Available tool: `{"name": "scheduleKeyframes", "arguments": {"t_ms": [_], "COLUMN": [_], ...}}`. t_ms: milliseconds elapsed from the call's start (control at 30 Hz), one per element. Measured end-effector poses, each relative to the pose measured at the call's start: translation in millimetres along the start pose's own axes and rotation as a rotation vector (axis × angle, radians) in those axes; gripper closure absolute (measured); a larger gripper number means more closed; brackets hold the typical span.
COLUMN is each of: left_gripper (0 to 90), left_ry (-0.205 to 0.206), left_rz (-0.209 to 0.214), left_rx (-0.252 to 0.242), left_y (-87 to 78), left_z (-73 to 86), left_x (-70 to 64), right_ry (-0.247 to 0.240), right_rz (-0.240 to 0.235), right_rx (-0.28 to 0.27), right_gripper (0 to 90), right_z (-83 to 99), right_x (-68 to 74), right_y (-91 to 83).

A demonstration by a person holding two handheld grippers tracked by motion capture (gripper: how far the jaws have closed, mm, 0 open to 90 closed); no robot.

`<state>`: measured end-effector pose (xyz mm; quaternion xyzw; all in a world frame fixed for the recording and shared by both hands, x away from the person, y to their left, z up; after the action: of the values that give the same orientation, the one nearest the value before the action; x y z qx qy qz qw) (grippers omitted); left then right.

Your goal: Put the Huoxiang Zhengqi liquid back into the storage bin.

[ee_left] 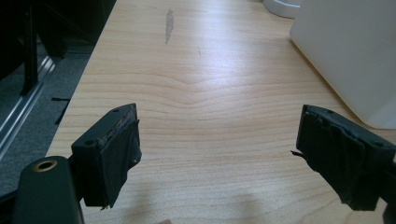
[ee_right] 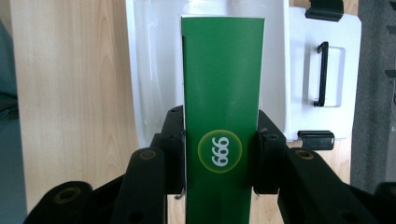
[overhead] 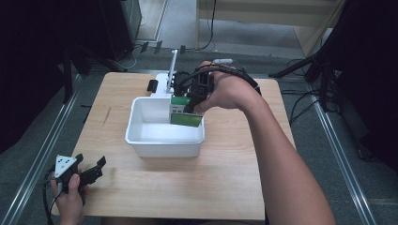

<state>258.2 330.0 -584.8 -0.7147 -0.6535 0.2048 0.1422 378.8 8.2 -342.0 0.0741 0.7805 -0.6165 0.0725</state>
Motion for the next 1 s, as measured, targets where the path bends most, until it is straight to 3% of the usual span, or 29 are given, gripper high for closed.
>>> {"name": "scheduleKeyframes", "arguments": {"t_ms": [133, 167, 500, 600, 1000], "left_gripper": [14.7, 14.7, 14.7, 14.7, 14.7], "left_ry": [0.000, -0.001, 0.001, 0.001, 0.000], "left_rz": [-0.001, 0.000, 0.003, 0.003, 0.007], "left_rx": [-0.003, -0.005, 0.001, 0.001, 0.002], "left_y": [0.0, 0.0, -0.1, -0.1, -0.5], "left_z": [-0.2, -0.3, 0.0, 0.1, 0.0], "left_x": [-0.1, -0.1, 0.0, -0.1, 0.0], "right_ry": [-0.021, -0.003, -0.026, -0.008, -0.035], "right_rz": [0.003, 0.000, -0.012, -0.017, -0.021], "right_rx": [0.002, 0.015, 0.038, 0.039, 0.065], "right_gripper": [64.6, 64.6, 64.5, 64.5, 64.4], "right_z": [0.4, 1.9, 8.0, 10.0, 10.7], "right_x": [-3.6, -2.5, -2.5, -2.9, -0.9], "right_y": [11.5, 13.6, 38.9, 45.5, 74.7]}}
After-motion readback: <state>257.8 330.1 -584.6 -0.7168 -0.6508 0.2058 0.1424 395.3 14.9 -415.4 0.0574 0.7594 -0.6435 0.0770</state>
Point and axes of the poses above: each handheld gripper's, and its own axes: y roughly forward along the jaws, z roughly out of its underside, x roughly to its left, the point moved 7 cm from there along y, roughly forward along the jaws, and after that the axes turned 1 degree about y, right-handed, at the moved point
